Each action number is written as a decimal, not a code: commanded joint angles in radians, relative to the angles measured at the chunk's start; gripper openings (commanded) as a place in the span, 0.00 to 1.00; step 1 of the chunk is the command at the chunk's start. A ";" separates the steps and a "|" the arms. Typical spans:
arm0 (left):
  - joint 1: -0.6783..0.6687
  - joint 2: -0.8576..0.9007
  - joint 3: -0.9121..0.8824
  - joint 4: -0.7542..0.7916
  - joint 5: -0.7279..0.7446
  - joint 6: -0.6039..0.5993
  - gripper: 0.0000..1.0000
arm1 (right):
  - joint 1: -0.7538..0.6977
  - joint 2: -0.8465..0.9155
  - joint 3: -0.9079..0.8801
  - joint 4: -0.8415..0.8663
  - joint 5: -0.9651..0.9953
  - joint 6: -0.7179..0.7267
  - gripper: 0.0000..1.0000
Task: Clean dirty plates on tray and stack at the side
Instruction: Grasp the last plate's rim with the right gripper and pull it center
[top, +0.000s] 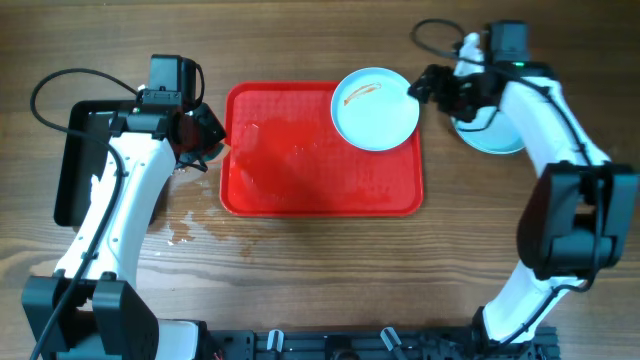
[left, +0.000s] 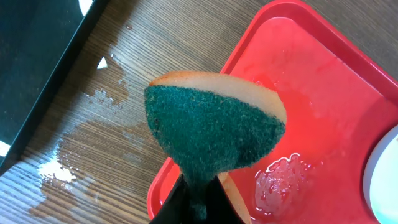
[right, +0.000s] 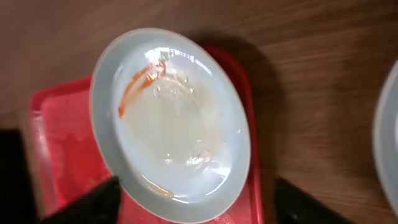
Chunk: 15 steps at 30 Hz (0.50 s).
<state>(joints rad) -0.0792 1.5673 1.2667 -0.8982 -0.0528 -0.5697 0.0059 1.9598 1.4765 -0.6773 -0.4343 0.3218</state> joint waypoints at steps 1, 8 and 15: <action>0.005 0.004 -0.006 0.002 0.012 0.015 0.04 | 0.072 0.013 -0.006 -0.029 0.143 0.132 0.53; 0.005 0.004 -0.006 -0.002 0.012 0.016 0.04 | 0.218 0.013 -0.031 -0.113 0.166 0.394 0.17; 0.005 0.004 -0.006 -0.011 0.012 0.016 0.04 | 0.293 0.013 -0.097 -0.126 0.237 0.687 0.52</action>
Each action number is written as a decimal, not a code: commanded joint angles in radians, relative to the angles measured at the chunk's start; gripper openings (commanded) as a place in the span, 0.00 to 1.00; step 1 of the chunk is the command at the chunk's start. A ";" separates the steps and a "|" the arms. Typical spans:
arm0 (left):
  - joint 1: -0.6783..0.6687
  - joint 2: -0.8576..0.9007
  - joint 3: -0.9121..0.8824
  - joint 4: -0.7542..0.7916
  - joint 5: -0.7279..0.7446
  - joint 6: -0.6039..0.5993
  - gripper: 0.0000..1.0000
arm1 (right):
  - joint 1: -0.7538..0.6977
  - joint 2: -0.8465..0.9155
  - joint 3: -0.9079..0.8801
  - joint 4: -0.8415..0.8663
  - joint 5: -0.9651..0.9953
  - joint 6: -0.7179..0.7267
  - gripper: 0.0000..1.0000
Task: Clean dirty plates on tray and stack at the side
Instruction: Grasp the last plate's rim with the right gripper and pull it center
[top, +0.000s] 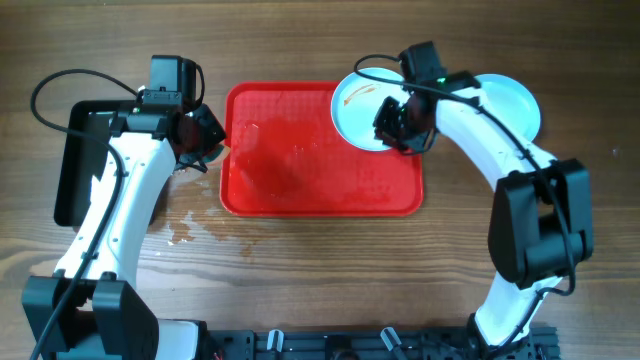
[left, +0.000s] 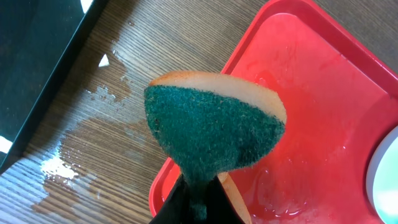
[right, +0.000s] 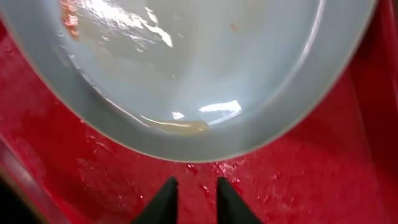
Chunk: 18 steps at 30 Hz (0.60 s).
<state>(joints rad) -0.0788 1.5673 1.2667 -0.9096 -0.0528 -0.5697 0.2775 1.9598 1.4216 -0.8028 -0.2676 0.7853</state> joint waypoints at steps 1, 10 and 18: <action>0.004 0.004 -0.006 -0.001 0.012 0.016 0.04 | 0.025 0.013 -0.049 0.003 0.077 0.237 0.75; 0.004 0.004 -0.006 -0.001 0.012 0.016 0.04 | 0.029 0.013 -0.073 0.014 0.159 0.378 0.74; 0.004 0.004 -0.006 -0.002 0.012 0.016 0.04 | 0.029 0.013 -0.113 0.054 0.229 0.587 0.36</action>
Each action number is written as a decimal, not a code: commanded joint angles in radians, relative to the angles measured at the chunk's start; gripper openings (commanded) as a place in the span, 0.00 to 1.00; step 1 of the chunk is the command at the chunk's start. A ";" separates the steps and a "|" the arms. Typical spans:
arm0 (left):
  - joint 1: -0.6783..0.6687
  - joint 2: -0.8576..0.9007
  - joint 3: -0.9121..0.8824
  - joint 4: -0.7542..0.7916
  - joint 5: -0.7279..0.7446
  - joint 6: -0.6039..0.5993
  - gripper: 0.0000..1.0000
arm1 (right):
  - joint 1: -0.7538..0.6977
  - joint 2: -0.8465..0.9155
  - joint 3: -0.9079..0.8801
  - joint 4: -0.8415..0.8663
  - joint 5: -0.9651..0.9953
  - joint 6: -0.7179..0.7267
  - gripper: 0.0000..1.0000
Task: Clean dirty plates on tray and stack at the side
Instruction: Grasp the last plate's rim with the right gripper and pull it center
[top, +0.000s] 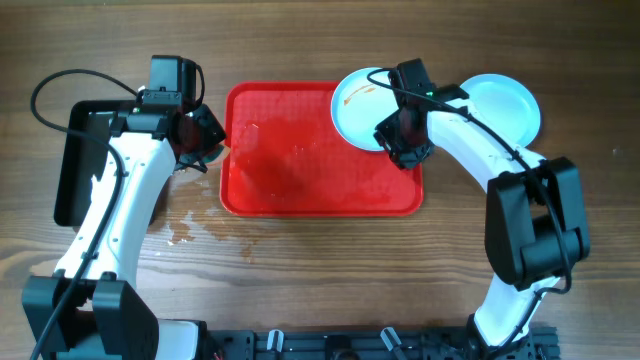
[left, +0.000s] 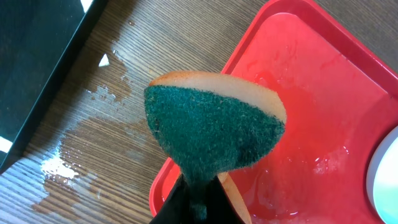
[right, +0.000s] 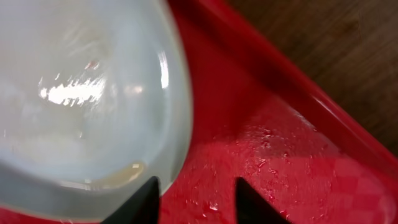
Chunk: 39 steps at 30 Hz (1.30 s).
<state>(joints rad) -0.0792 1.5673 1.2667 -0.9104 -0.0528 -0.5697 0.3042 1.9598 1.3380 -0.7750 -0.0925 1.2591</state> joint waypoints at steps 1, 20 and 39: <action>0.005 0.004 -0.006 -0.001 0.012 0.016 0.04 | 0.002 0.013 -0.039 0.042 0.056 0.113 0.36; 0.005 0.004 -0.006 0.000 0.012 0.015 0.04 | 0.005 0.013 -0.117 0.282 -0.148 -0.322 0.04; -0.131 0.022 -0.006 0.100 0.293 0.174 0.04 | 0.193 0.013 -0.117 0.343 -0.171 -0.631 0.04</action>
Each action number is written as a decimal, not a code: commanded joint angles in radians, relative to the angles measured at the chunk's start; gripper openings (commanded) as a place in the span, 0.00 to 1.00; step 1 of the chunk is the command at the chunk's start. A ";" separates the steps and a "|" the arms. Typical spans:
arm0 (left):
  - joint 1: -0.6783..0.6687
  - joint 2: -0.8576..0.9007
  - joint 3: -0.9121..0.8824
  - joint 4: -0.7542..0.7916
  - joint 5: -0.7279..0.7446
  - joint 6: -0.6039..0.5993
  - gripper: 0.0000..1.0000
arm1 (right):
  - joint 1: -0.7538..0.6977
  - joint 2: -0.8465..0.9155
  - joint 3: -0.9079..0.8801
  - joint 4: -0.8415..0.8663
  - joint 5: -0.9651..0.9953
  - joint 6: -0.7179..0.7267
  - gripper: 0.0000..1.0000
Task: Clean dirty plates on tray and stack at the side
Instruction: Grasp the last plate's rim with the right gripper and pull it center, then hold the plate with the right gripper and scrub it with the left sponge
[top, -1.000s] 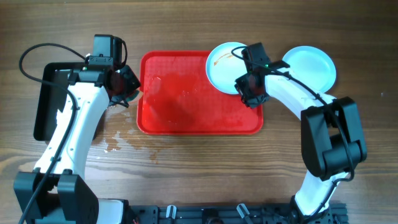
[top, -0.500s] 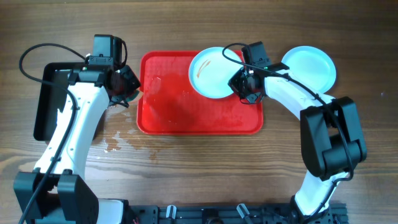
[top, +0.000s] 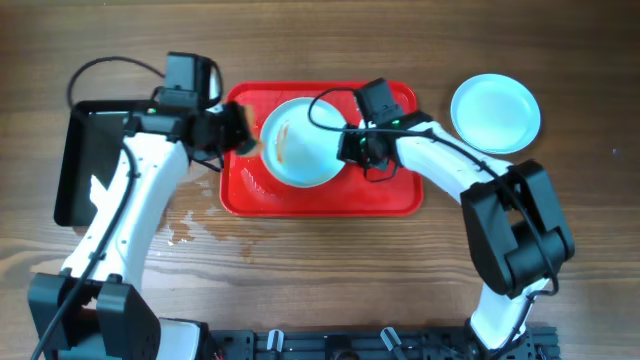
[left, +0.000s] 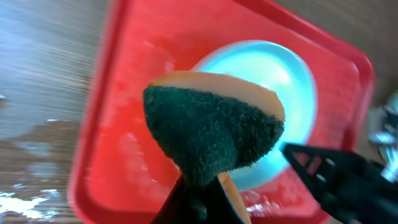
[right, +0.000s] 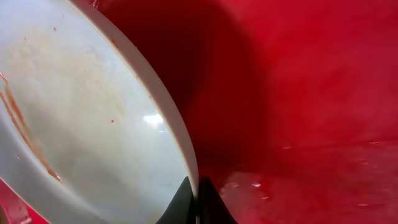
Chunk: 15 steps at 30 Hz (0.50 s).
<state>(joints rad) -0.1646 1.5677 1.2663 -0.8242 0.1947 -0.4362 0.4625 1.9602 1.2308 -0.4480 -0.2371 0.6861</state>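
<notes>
A pale blue dirty plate (top: 300, 155) with an orange smear is tilted up over the left half of the red tray (top: 390, 195). My right gripper (top: 350, 150) is shut on its right rim; in the right wrist view the rim (right: 180, 149) runs down between the gripper's (right: 194, 200) fingers. My left gripper (top: 238, 135) is shut on a green and orange sponge (left: 211, 134), held just left of the plate (left: 267, 87) above the tray (left: 124, 149). A clean pale blue plate (top: 495, 113) lies on the table to the right of the tray.
A black bin (top: 85, 165) lies at the far left. Water is spilled on the wood (top: 185, 228) in front of the tray's left corner. The right arm's black finger (left: 336, 177) shows in the left wrist view.
The right gripper has shut on the dirty plate's rim, and the plate has gone from the tray's far right corner to its left half, tilted. The left gripper with the sponge has moved right, over the tray.
The right gripper was open between the two plates, beside the clean one. Then it was at the dirty plate's edge on the tray, then open around its rim. The left held the sponge still off the tray's left edge. Now plate and sponge are close together.
</notes>
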 joint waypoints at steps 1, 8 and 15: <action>-0.054 0.029 -0.006 0.016 0.039 0.040 0.04 | 0.041 0.013 -0.010 0.016 -0.026 -0.062 0.04; -0.094 0.134 -0.006 0.032 -0.008 0.040 0.04 | 0.041 0.013 -0.010 -0.010 -0.187 -0.174 0.04; -0.102 0.203 -0.006 0.058 -0.005 0.040 0.04 | 0.016 0.013 -0.010 -0.045 -0.306 -0.209 0.04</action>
<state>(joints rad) -0.2611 1.7523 1.2655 -0.7784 0.1989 -0.4191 0.4931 1.9602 1.2304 -0.4858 -0.4576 0.5125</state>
